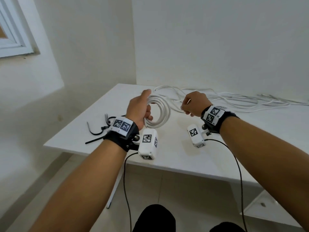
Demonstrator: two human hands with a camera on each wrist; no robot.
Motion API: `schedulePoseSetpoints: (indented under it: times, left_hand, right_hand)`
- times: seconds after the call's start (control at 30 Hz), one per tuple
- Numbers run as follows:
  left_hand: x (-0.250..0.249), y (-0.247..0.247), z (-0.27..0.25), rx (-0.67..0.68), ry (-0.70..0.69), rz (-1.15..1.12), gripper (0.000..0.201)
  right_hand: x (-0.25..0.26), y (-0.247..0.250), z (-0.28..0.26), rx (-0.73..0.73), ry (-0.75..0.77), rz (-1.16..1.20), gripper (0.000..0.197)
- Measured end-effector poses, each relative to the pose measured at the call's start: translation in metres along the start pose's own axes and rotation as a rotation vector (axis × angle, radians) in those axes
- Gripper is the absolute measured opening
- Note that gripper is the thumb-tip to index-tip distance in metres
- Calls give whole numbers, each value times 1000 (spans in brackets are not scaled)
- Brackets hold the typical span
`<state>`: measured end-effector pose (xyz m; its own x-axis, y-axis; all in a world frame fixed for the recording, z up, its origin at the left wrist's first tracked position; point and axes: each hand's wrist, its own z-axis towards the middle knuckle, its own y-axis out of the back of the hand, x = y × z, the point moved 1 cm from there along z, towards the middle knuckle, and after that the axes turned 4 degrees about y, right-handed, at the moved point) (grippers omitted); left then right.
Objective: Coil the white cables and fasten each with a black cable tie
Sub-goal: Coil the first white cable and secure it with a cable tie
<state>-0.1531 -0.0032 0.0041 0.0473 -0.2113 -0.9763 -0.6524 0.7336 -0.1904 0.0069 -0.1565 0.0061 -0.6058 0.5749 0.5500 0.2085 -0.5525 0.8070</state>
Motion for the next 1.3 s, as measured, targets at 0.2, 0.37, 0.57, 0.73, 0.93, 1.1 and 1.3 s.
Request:
schedulePoseSetpoints:
  times: [0.2, 0.37, 0.57, 0.73, 0.93, 1.1, 1.3]
  left_hand:
    - [18, -70, -18, 203, -16, 137, 38]
    - [23, -108, -33, 330, -4, 195, 43]
    - [21, -136, -43, 412, -27, 255, 41]
    - [19, -142, -34, 383, -93, 302, 33]
    - [20, -145, -30, 409, -89, 322, 31]
    - [20, -146, -31, 406, -78, 339, 33]
    - [19, -142, -25, 396, -94, 382, 38]
  right_hand:
    - [-29, 27, -16, -155, 44, 98, 9]
    - [-44, 45, -28, -244, 146, 80, 13]
    - [-68, 68, -42, -285, 119, 17, 12]
    - [-55, 76, -60, -147, 171, 298, 10]
    - [-45, 88, -71, -25, 124, 678, 10]
    - [-39, 93, -72, -24, 87, 665, 10]
    - [-40, 86, -65, -91, 11, 666, 15]
